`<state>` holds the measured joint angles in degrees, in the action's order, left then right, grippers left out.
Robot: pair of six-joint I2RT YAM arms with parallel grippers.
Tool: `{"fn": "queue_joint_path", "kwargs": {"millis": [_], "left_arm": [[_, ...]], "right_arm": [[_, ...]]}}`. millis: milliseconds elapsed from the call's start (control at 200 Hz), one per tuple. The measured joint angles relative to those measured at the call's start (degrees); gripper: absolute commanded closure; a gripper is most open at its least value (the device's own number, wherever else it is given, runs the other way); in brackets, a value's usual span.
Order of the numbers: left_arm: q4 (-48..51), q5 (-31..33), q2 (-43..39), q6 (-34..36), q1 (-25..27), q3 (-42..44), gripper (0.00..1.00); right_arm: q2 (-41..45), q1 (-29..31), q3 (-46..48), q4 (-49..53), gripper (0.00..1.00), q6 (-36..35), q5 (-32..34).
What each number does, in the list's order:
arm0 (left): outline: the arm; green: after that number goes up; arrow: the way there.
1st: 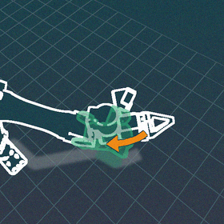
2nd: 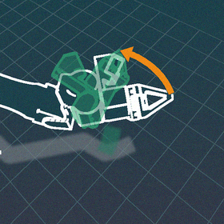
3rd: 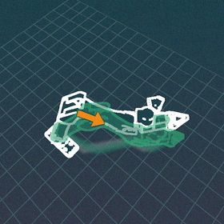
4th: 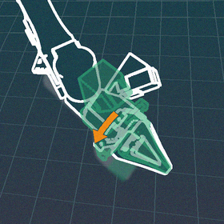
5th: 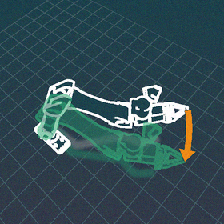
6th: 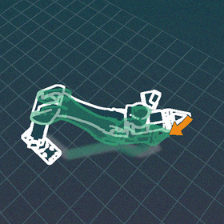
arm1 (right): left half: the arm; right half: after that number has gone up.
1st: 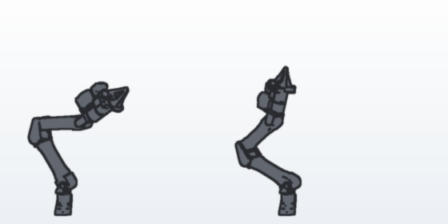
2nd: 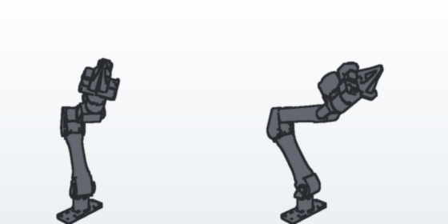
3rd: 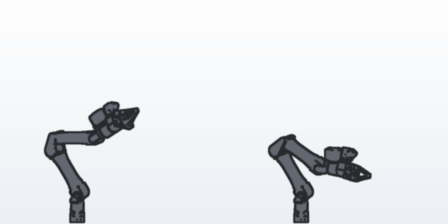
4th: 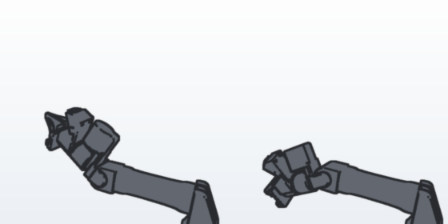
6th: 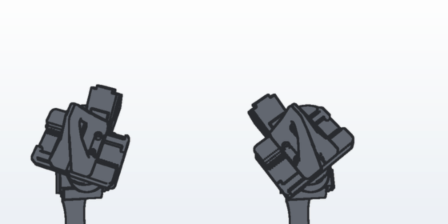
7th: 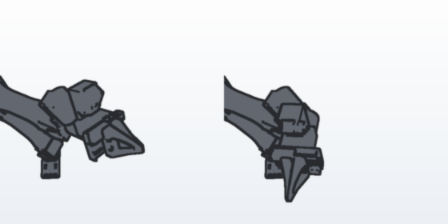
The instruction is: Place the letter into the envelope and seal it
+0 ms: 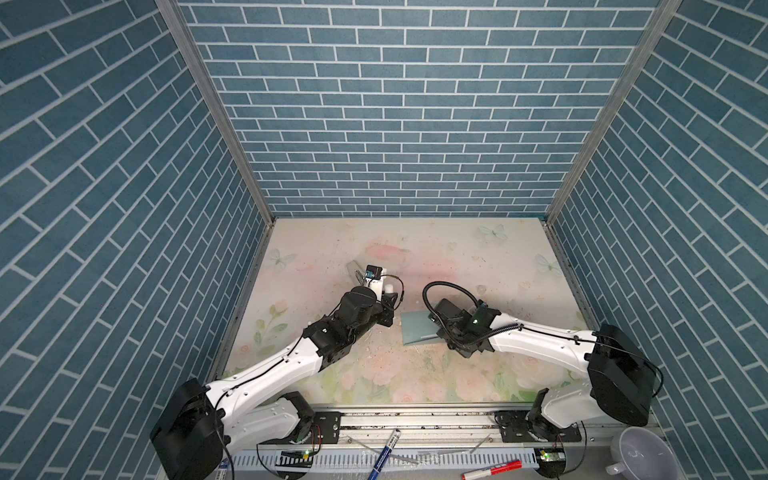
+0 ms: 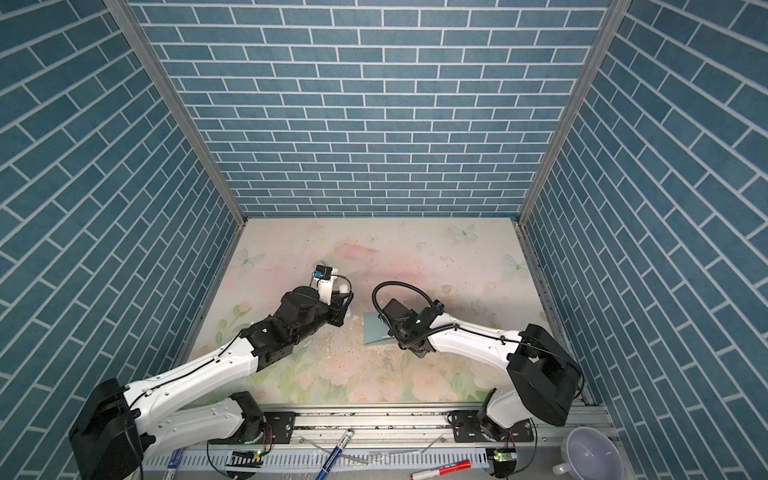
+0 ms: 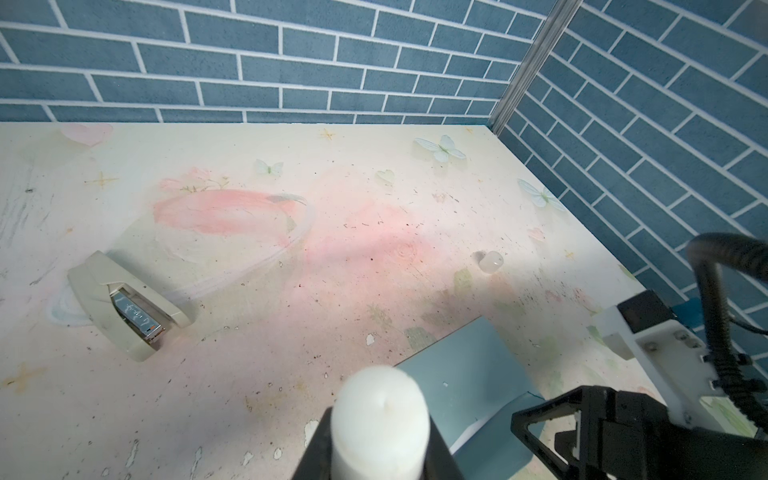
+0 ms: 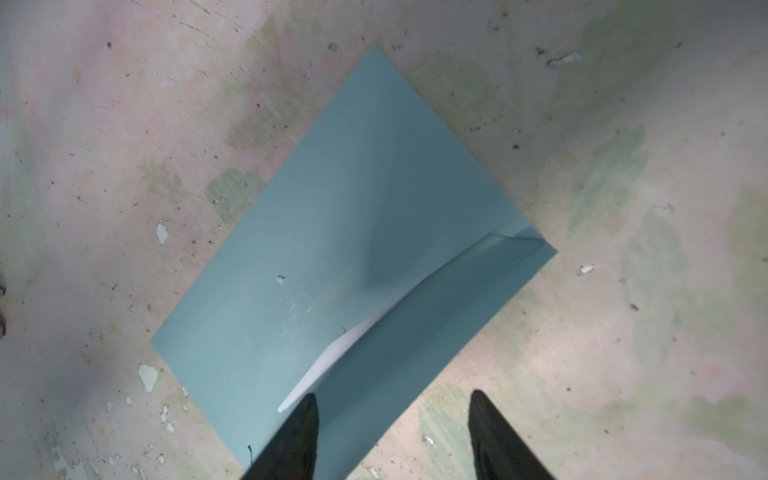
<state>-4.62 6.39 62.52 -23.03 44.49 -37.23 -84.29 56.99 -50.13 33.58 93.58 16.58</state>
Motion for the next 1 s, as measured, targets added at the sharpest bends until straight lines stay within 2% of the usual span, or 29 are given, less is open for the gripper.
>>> {"fn": "queue_joint_path", "kwargs": {"millis": [275, 420, 565, 765, 880, 1000], "left_arm": [[-0.02, -0.02, 0.0, 0.0, 0.0, 0.0, 1.0], [-0.02, 0.0, 0.0, 0.0, 0.0, 0.0, 1.0], [-0.04, 0.0, 0.07, 0.0, 0.0, 0.02, 1.0], [-0.13, 0.0, 0.09, 0.02, 0.0, 0.2, 1.0], [-0.24, 0.0, 0.07, 0.04, 0.0, 0.44, 1.0], [-0.39, 0.02, 0.07, 0.04, 0.0, 0.96, 1.0]], "right_arm": [[-1.84, 0.0, 0.0, -2.27, 0.85, 0.63, -1.4], [-1.86, 0.0, 0.0, -3.48, 1.0, -0.79, -1.27], [-1.86, 0.0, 0.0, -4.55, 1.0, -5.64, -0.72], [0.31, -1.49, 0.09, -7.58, 1.0, -21.0, 0.11], [4.26, -5.18, 0.83, -10.84, 1.0, -31.8, -2.01], [7.56, -11.19, 1.6, -12.83, 1.0, -41.59, -7.63]]}}
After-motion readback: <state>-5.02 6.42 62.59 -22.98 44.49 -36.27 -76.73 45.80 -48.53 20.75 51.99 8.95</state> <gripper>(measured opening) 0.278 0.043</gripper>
